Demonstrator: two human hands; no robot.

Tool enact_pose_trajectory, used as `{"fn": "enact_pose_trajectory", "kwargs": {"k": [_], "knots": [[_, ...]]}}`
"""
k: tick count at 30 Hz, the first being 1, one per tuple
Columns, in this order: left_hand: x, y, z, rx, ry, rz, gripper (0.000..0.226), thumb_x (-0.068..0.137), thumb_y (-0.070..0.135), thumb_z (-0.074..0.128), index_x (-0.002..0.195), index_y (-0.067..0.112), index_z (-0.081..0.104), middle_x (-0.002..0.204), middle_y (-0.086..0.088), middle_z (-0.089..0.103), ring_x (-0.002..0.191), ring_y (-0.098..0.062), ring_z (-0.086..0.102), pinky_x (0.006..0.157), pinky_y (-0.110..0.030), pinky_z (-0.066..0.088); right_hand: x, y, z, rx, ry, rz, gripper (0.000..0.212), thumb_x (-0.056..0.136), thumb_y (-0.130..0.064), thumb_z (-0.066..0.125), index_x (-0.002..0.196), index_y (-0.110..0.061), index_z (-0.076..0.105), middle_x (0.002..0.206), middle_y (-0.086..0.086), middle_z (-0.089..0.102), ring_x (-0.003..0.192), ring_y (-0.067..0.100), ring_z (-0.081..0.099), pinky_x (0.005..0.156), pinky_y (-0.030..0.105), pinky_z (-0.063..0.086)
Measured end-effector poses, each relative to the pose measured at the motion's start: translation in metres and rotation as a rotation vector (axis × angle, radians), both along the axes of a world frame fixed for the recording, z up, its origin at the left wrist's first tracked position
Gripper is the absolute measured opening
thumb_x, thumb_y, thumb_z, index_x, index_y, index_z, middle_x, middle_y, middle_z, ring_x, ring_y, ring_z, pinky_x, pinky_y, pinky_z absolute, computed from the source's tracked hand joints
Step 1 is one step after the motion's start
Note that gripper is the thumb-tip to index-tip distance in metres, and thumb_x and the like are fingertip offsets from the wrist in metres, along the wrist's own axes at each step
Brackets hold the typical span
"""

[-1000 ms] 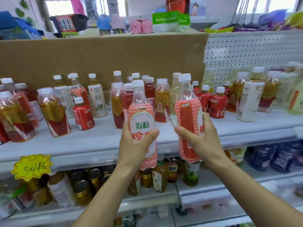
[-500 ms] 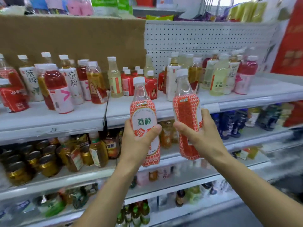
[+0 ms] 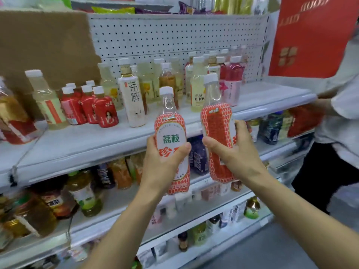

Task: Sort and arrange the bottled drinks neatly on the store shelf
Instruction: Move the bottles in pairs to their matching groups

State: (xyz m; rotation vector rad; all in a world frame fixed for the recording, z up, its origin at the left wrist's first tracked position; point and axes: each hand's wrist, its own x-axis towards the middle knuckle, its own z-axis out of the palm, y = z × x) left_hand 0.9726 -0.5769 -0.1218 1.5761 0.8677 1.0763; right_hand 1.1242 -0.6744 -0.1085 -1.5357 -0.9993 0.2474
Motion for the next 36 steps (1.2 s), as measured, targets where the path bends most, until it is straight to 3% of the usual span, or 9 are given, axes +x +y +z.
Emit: {"fn": "enact_pose_trajectory", "kwargs": {"k": [3, 6, 10, 14, 20, 27, 32, 36], "knots": [[0.046, 0.012, 0.0, -0.013, -0.016, -0.003, 0.055, 0.076, 0.042, 0.08, 0.119, 0.034, 0.046, 0.102, 0.011, 0.066, 0.087, -0.01, 0.068, 0.066, -0.028, 0.057, 0.046, 0.012, 0.002, -0.021, -0.001, 0.016, 0.059, 0.079, -0.043, 0.077, 0.123, -0.025, 0.043, 0.096, -0.015, 0.06, 0.078, -0.014, 0.06, 0.059, 0.006, 0.045], [0.086, 0.025, 0.002, -0.03, -0.024, 0.015, 0.059, 0.075, 0.045, 0.08, 0.121, 0.034, 0.045, 0.102, 0.011, 0.066, 0.086, -0.01, 0.069, 0.067, -0.03, 0.057, 0.09, 0.026, 0.009, -0.031, -0.012, 0.036, 0.058, 0.078, -0.044, 0.077, 0.122, -0.025, 0.044, 0.095, -0.012, 0.063, 0.077, -0.01, 0.062, 0.063, 0.011, 0.046], [0.131, 0.04, 0.007, -0.043, -0.033, 0.022, 0.061, 0.074, 0.046, 0.08, 0.122, 0.036, 0.044, 0.102, 0.012, 0.066, 0.083, -0.007, 0.069, 0.065, -0.028, 0.057, 0.14, 0.044, 0.016, -0.033, -0.021, 0.046, 0.06, 0.074, -0.052, 0.074, 0.12, -0.028, 0.043, 0.097, -0.012, 0.064, 0.081, -0.004, 0.063, 0.076, 0.027, 0.05], [0.167, 0.047, 0.012, -0.05, -0.022, 0.017, 0.056, 0.076, 0.043, 0.08, 0.119, 0.04, 0.045, 0.102, 0.012, 0.067, 0.086, -0.009, 0.069, 0.068, -0.031, 0.058, 0.183, 0.056, 0.022, -0.009, -0.009, 0.059, 0.055, 0.076, -0.048, 0.074, 0.117, -0.025, 0.045, 0.094, -0.011, 0.065, 0.078, -0.005, 0.063, 0.068, 0.017, 0.044], [0.227, 0.049, 0.025, -0.025, -0.074, -0.009, 0.051, 0.076, 0.036, 0.079, 0.114, 0.045, 0.046, 0.098, 0.014, 0.069, 0.079, -0.001, 0.069, 0.057, -0.018, 0.055, 0.248, 0.074, 0.031, 0.017, 0.029, 0.113, 0.066, 0.065, -0.057, 0.069, 0.116, -0.022, 0.047, 0.093, -0.008, 0.065, 0.074, -0.005, 0.063, 0.06, 0.015, 0.044], [0.334, 0.035, 0.044, 0.011, -0.132, -0.024, 0.066, 0.057, 0.05, 0.075, 0.117, 0.043, 0.048, 0.094, 0.02, 0.069, 0.083, -0.005, 0.071, 0.061, -0.02, 0.057, 0.367, 0.094, 0.041, 0.052, 0.027, 0.143, 0.049, 0.08, -0.042, 0.074, 0.115, -0.019, 0.048, 0.095, -0.004, 0.064, 0.072, -0.003, 0.063, 0.065, 0.023, 0.045], [0.424, 0.04, 0.055, 0.045, -0.113, -0.024, 0.054, 0.071, 0.041, 0.08, 0.114, 0.044, 0.048, 0.099, 0.019, 0.07, 0.086, -0.004, 0.071, 0.067, -0.023, 0.059, 0.46, 0.122, 0.052, 0.079, 0.039, 0.161, 0.055, 0.08, -0.039, 0.075, 0.123, -0.02, 0.046, 0.104, -0.005, 0.063, 0.091, 0.007, 0.063, 0.072, 0.025, 0.046], [0.492, 0.065, 0.058, 0.08, -0.116, 0.044, 0.056, 0.079, 0.033, 0.081, 0.118, 0.041, 0.042, 0.094, 0.019, 0.067, 0.083, 0.012, 0.064, 0.062, -0.01, 0.051, 0.518, 0.159, 0.054, 0.089, 0.101, 0.205, 0.055, 0.08, -0.029, 0.079, 0.122, -0.021, 0.044, 0.106, -0.008, 0.063, 0.096, 0.006, 0.062, 0.072, 0.023, 0.045]]}}
